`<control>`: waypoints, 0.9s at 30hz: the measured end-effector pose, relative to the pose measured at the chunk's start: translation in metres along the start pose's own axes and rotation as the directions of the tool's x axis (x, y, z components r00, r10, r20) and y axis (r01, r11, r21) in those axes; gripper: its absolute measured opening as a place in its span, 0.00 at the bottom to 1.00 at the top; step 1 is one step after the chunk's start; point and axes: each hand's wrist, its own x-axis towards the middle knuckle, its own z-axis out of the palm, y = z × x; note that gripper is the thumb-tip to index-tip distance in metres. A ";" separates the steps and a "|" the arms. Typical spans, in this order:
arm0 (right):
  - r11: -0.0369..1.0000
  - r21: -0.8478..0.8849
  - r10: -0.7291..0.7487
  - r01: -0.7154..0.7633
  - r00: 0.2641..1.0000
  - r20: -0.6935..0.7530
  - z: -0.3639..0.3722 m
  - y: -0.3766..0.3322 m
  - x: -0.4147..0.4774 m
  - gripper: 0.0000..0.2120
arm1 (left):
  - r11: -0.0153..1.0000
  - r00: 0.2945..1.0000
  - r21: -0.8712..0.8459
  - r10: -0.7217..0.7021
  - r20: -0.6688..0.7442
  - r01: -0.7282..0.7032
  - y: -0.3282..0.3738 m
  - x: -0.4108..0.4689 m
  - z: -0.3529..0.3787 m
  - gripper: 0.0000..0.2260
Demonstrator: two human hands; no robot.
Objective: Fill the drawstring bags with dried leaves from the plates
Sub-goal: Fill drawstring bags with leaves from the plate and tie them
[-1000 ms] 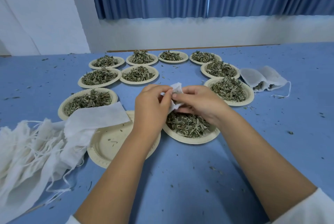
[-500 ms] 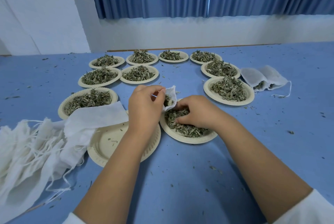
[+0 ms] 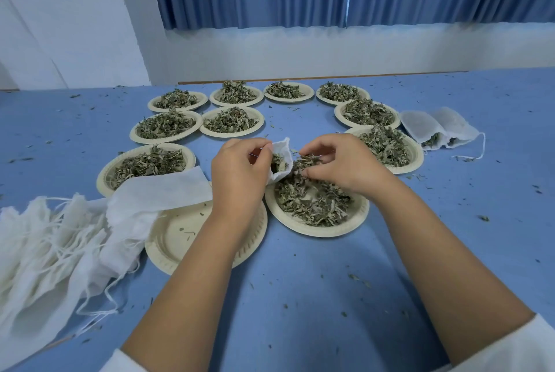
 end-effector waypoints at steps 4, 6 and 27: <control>0.998 0.056 -0.006 0.011 0.996 -0.085 -0.006 -0.003 -0.001 0.11 | 1.000 1.000 -0.022 -0.014 -0.012 0.014 0.001 0.001 0.000 0.06; 0.986 0.163 -0.004 0.023 0.993 -0.115 -0.013 -0.005 -0.002 0.11 | 0.997 0.998 -0.047 -0.054 -0.012 0.053 0.002 0.001 0.000 0.08; 0.930 0.347 -0.027 0.123 0.963 -0.269 0.016 -0.010 -0.008 0.10 | 0.848 0.938 -0.400 -0.315 0.144 0.347 0.015 0.000 0.013 0.10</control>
